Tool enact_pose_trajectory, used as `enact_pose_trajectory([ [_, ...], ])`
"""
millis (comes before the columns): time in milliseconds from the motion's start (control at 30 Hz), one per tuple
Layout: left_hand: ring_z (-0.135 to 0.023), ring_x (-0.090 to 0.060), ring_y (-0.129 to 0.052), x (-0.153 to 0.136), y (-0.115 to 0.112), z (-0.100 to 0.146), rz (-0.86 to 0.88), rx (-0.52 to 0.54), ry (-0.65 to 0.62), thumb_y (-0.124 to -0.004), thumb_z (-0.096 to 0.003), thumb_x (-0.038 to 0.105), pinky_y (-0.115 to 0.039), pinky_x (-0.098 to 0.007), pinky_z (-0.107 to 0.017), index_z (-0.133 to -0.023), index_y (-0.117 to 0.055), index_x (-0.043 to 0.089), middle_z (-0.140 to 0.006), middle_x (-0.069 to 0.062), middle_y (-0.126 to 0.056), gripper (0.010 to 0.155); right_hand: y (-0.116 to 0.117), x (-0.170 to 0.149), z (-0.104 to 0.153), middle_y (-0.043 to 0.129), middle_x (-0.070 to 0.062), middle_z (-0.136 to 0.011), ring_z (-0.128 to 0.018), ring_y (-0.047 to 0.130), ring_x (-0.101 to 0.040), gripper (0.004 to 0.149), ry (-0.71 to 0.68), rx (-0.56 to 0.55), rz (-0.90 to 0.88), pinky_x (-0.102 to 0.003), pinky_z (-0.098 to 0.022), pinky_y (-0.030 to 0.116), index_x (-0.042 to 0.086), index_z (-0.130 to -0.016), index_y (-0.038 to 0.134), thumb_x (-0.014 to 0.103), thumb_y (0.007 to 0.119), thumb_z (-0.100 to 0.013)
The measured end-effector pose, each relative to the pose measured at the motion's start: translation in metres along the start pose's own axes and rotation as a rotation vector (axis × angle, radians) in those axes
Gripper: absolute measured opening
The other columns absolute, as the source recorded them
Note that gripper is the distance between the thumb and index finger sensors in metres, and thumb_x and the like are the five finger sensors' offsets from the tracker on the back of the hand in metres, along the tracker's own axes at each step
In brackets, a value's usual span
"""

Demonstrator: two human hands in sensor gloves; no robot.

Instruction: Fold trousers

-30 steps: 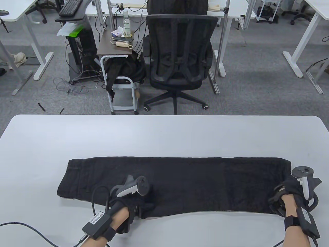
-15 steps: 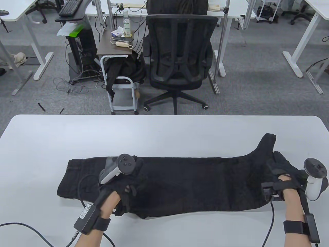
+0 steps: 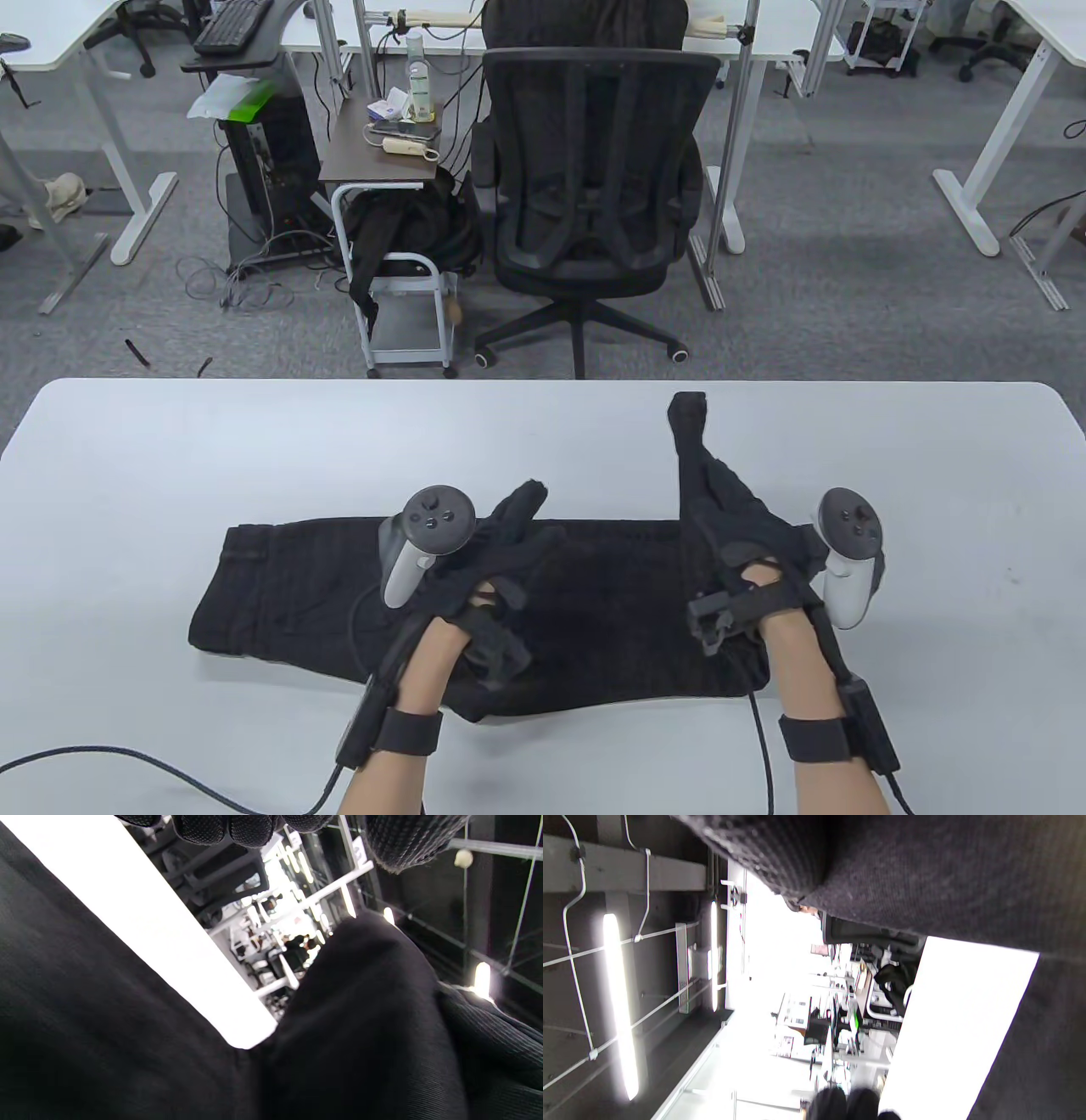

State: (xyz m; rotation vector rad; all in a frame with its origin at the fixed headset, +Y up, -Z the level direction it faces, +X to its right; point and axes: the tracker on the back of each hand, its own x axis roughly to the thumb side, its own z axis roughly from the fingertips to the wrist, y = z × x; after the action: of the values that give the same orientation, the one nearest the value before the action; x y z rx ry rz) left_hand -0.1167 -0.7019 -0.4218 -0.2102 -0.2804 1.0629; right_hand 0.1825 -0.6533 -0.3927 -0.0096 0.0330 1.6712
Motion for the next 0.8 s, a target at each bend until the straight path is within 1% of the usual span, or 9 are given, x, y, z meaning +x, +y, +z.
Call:
enact_pose_trajectory([
  [133,-0.110,-0.041,-0.051,-0.009,-0.016,-0.007,0.082,-0.005,-0.016,-0.068,-0.0491,0.060,-0.052,-0.059,-0.076,-0.110,-0.035,0.030,-0.122,-0.008,-0.046,0.076,0.035,-0.015,-0.010,0.080,-0.015,-0.086,-0.061,0.089,-0.030,0.063,0.012,0.065,0.071,-0.056,-0.056,0.070,0.008,-0.103,0.056,0.028,0.077,-0.048],
  [267,-0.109,-0.041,-0.054,-0.030,-0.024,-0.012,0.194,-0.075,0.031,-0.066,-0.0499,0.061,-0.053,-0.059,-0.076,-0.110,-0.032,0.030,-0.121,-0.009,-0.049,0.076,0.055,-0.032,-0.018,0.080,-0.015,-0.086,-0.061,0.089,-0.030,0.063,0.043,0.118,0.119,-0.056,-0.056,0.071,0.008,-0.103,0.056,0.028,0.077,-0.048],
  [300,-0.108,-0.041,-0.057,-0.034,-0.025,-0.013,0.215,-0.072,0.040,-0.067,-0.0497,0.061,-0.054,-0.059,-0.076,-0.110,-0.033,0.030,-0.120,-0.010,-0.053,0.076,0.058,-0.037,-0.020,0.080,-0.014,-0.087,-0.061,0.089,-0.030,0.063,0.051,0.137,0.115,-0.056,-0.056,0.071,0.008,-0.103,0.056,0.028,0.077,-0.048],
  [367,-0.106,-0.041,-0.062,-0.047,-0.029,-0.014,0.266,-0.111,0.070,-0.066,-0.0500,0.062,-0.056,-0.058,-0.075,-0.110,-0.032,0.029,-0.118,-0.011,-0.059,0.076,0.067,-0.047,-0.025,0.080,-0.015,-0.087,-0.062,0.089,-0.031,0.062,0.082,0.174,0.101,-0.056,-0.056,0.070,0.008,-0.103,0.056,0.027,0.077,-0.048],
  [400,-0.105,-0.041,-0.064,-0.052,-0.031,-0.015,0.311,-0.123,0.079,-0.065,-0.0501,0.062,-0.056,-0.058,-0.075,-0.110,-0.030,0.029,-0.117,-0.011,-0.061,0.077,0.072,-0.052,-0.026,0.079,-0.016,-0.087,-0.063,0.088,-0.032,0.062,0.095,0.223,0.125,-0.057,-0.057,0.070,0.008,-0.103,0.056,0.027,0.077,-0.048],
  [500,-0.103,-0.042,-0.065,-0.061,-0.035,-0.017,0.394,-0.138,0.105,-0.065,-0.0506,0.062,-0.057,-0.059,-0.074,-0.109,-0.027,0.027,-0.115,-0.014,-0.062,0.079,0.080,-0.058,-0.028,0.078,-0.016,-0.090,-0.066,0.088,-0.034,0.061,0.099,0.291,0.150,-0.057,-0.058,0.069,0.009,-0.104,0.056,0.027,0.076,-0.048],
  [533,-0.104,-0.041,-0.065,-0.064,-0.035,-0.018,0.399,-0.150,0.109,-0.065,-0.0509,0.062,-0.057,-0.058,-0.074,-0.109,-0.025,0.026,-0.115,-0.013,-0.061,0.079,0.083,-0.059,-0.027,0.077,-0.017,-0.092,-0.069,0.087,-0.036,0.062,0.095,0.315,0.143,-0.058,-0.059,0.068,0.009,-0.104,0.055,0.026,0.075,-0.049],
  [600,-0.102,-0.041,-0.067,-0.067,-0.035,-0.018,0.408,-0.132,0.114,-0.065,-0.0508,0.062,-0.058,-0.058,-0.074,-0.109,-0.026,0.025,-0.114,-0.014,-0.063,0.079,0.086,-0.060,-0.028,0.075,-0.018,-0.094,-0.072,0.086,-0.038,0.061,0.099,0.352,0.139,-0.059,-0.061,0.067,0.010,-0.105,0.054,0.026,0.074,-0.049],
  [800,-0.098,-0.041,-0.073,-0.078,-0.036,-0.020,0.465,-0.124,0.140,-0.067,-0.0519,0.059,-0.061,-0.057,-0.072,-0.109,-0.028,0.022,-0.111,-0.014,-0.067,0.079,0.087,-0.062,-0.030,0.074,-0.018,-0.098,-0.077,0.086,-0.040,0.059,0.111,0.446,0.086,-0.059,-0.062,0.066,0.013,-0.105,0.057,0.028,0.073,-0.050],
])
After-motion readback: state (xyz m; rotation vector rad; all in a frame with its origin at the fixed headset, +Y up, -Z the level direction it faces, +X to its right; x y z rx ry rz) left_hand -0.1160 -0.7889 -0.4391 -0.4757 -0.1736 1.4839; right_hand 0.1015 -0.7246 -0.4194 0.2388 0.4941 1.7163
